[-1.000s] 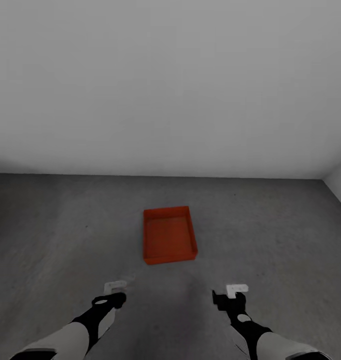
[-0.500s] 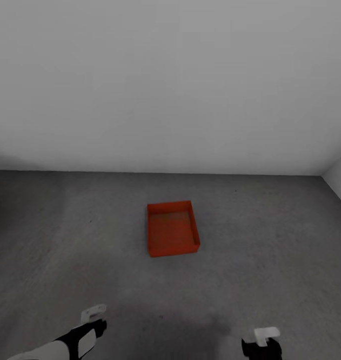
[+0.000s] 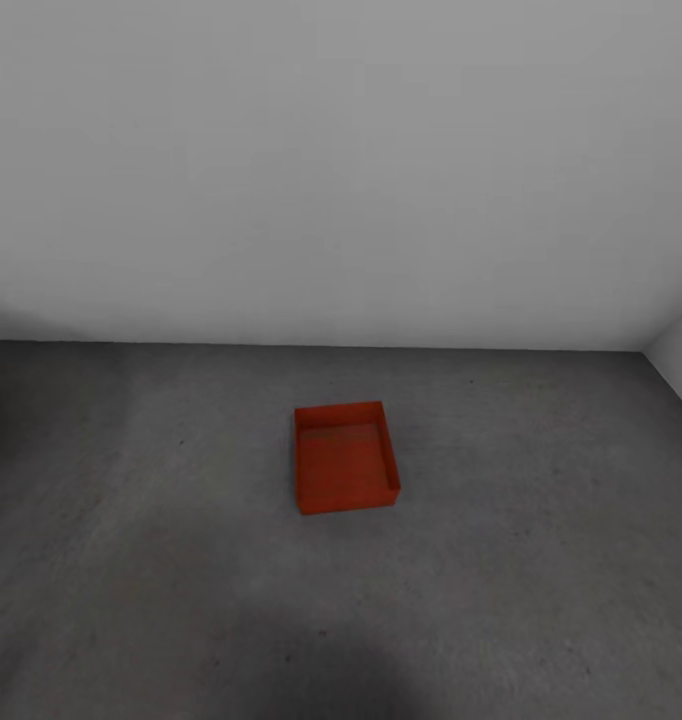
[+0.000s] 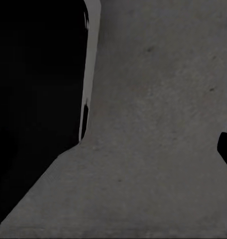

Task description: Move the two storage containers from the living room to the garage. In the garage, place one container on the floor and stack the other container on top of it (either order is fine).

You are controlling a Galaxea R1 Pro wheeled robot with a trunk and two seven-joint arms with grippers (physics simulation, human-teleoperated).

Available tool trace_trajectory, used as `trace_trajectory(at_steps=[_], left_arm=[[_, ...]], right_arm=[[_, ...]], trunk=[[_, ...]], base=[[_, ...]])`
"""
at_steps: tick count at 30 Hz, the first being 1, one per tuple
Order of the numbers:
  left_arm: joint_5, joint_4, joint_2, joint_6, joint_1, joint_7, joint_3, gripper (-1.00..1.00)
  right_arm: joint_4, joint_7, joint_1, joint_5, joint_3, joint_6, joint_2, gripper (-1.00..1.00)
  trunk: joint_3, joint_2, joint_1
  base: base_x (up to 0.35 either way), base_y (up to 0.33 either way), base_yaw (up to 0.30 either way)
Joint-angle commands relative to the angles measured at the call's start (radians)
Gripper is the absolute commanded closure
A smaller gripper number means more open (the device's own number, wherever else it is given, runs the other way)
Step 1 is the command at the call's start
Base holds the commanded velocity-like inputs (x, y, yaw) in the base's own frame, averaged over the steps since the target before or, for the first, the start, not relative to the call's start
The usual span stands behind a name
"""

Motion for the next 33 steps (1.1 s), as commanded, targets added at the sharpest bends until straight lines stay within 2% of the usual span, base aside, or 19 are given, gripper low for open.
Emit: trace_trajectory(at_steps=[1, 3, 10, 28, 33], left_arm=[[0.004, 0.000, -0.001, -0.001, 0.018, -0.003, -0.001, -1.00], [0.002, 0.000, -0.002, -0.001, 0.053, -0.017, -0.001, -1.00], [-0.001, -0.001, -0.002, -0.002, 0.110, -0.040, -0.002, -1.00], [-0.004, -0.018, -0.003, -0.001, 0.115, -0.042, -0.004, -1.00], [-0.005, -0.021, -0.002, -0.001, 0.115, -0.042, -0.007, -1.00]], right_arm=[[0.003, 0.004, 0.033, -0.010, 0.008, -0.008, 0.003, -1.00], [0.003, 0.009, 0.080, -0.016, 0.005, -0.010, 0.006, -1.00], [0.003, 0.012, 0.116, -0.021, 0.000, -0.026, 0.015, -1.00], [0.003, 0.015, 0.118, -0.014, 0.000, -0.028, 0.021, -1.00], [0.003, 0.037, 0.118, -0.013, 0.000, -0.026, 0.020, -1.00]], trunk=[[-0.001, -0.001, 0.000], [-0.001, -0.001, 0.000], [0.003, -0.001, 0.000], [0.032, -0.001, 0.000], [0.040, -0.001, 0.000]], base=[[0.000, 0.000, 0.000], [0.000, 0.000, 0.000], [0.000, 0.000, 0.000], [0.000, 0.000, 0.000], [0.000, 0.000, 0.000]])
